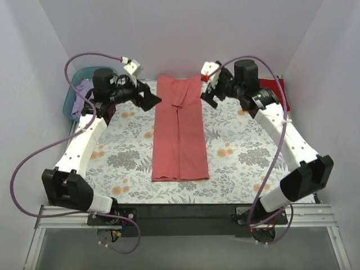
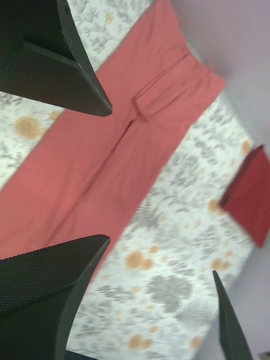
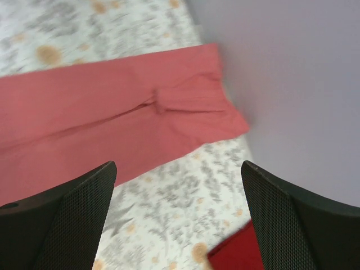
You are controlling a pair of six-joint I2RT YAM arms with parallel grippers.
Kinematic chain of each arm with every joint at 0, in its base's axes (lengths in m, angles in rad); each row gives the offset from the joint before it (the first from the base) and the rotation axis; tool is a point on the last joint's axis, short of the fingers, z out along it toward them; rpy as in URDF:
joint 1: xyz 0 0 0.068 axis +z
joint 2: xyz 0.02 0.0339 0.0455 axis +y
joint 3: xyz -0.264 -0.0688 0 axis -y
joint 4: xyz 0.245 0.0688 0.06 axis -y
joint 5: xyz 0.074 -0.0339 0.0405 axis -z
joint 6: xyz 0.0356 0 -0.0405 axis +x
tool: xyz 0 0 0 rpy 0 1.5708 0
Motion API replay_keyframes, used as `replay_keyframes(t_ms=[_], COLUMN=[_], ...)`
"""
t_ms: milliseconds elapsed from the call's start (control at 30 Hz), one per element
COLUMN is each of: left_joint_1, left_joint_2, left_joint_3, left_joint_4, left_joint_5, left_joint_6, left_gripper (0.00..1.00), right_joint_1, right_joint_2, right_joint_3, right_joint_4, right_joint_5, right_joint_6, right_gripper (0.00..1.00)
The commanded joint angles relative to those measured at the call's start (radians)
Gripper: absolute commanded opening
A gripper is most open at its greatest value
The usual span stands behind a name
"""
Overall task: Fold and stack the t-shirts
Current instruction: Fold the tshirt
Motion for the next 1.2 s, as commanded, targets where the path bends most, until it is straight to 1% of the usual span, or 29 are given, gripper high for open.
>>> replay_keyframes(t_ms=[0, 33, 67, 100, 133, 167, 233, 267, 300, 367, 400, 500, 567, 700, 800, 1133, 1167], left_joint_1=[-0.027, -0.033, -0.036, -0.046, -0.050, -0.055, -0.067, -0.085, -0.095, -0.140, -0.159, -0.217, -0.236, -0.265, -0.279, -0.317, -0.322], left_joint_2=[-0.123, -0.173, -0.216, -0.256, -0.330, -0.360, -0.435, -0.457, -0.471, -0.495, -0.497, -0.488, -0.477, -0.439, -0.408, -0.368, -0.362], left_joint_3=[-0.185, -0.237, -0.352, -0.401, -0.458, -0.544, -0.633, -0.710, -0.744, -0.808, -0.854, -0.922, -0.937, -0.947, -0.947, -0.973, -0.976], left_joint_4=[-0.167, -0.187, -0.201, -0.216, -0.248, -0.259, -0.293, -0.299, -0.301, -0.304, -0.301, -0.279, -0.229, -0.186, -0.161, -0.115, -0.115], left_joint_5=[0.129, 0.119, 0.115, 0.101, 0.093, 0.084, 0.087, 0.087, 0.087, 0.073, 0.063, 0.010, -0.026, -0.048, -0.060, -0.092, -0.097], left_joint_6=[0.305, 0.397, 0.443, 0.486, 0.569, 0.589, 0.674, 0.739, 0.766, 0.830, 0.849, 0.884, 0.867, 0.846, 0.843, 0.846, 0.844], left_gripper=[0.86, 0.86, 0.86, 0.86, 0.87, 0.87, 0.86, 0.83, 0.82, 0.77, 0.77, 0.71, 0.68, 0.60, 0.59, 0.58, 0.58], right_joint_1=[0.085, 0.104, 0.122, 0.160, 0.178, 0.199, 0.276, 0.323, 0.343, 0.369, 0.386, 0.409, 0.411, 0.415, 0.428, 0.432, 0.432], right_joint_2=[-0.088, -0.152, -0.186, -0.220, -0.276, -0.303, -0.361, -0.375, -0.381, -0.372, -0.363, -0.322, -0.297, -0.260, -0.233, -0.171, -0.164], right_joint_3=[-0.186, -0.241, -0.342, -0.405, -0.459, -0.562, -0.651, -0.737, -0.769, -0.832, -0.872, -0.909, -0.921, -0.929, -0.941, -1.003, -1.003], right_joint_4=[-0.173, -0.193, -0.212, -0.210, -0.214, -0.217, -0.218, -0.209, -0.174, -0.132, -0.093, -0.039, 0.009, 0.035, 0.047, 0.118, 0.119], right_joint_5=[-0.100, -0.106, -0.105, -0.105, -0.101, -0.101, -0.097, -0.094, -0.083, -0.077, -0.072, -0.053, -0.043, -0.046, -0.051, 0.010, 0.014], right_joint_6=[-0.194, -0.249, -0.266, -0.274, -0.289, -0.294, -0.312, -0.315, -0.312, -0.304, -0.303, -0.292, -0.292, -0.292, -0.278, -0.274, -0.274], right_gripper=[0.97, 0.97, 0.97, 0.97, 0.97, 0.96, 0.93, 0.91, 0.87, 0.81, 0.75, 0.65, 0.61, 0.52, 0.50, 0.50, 0.48])
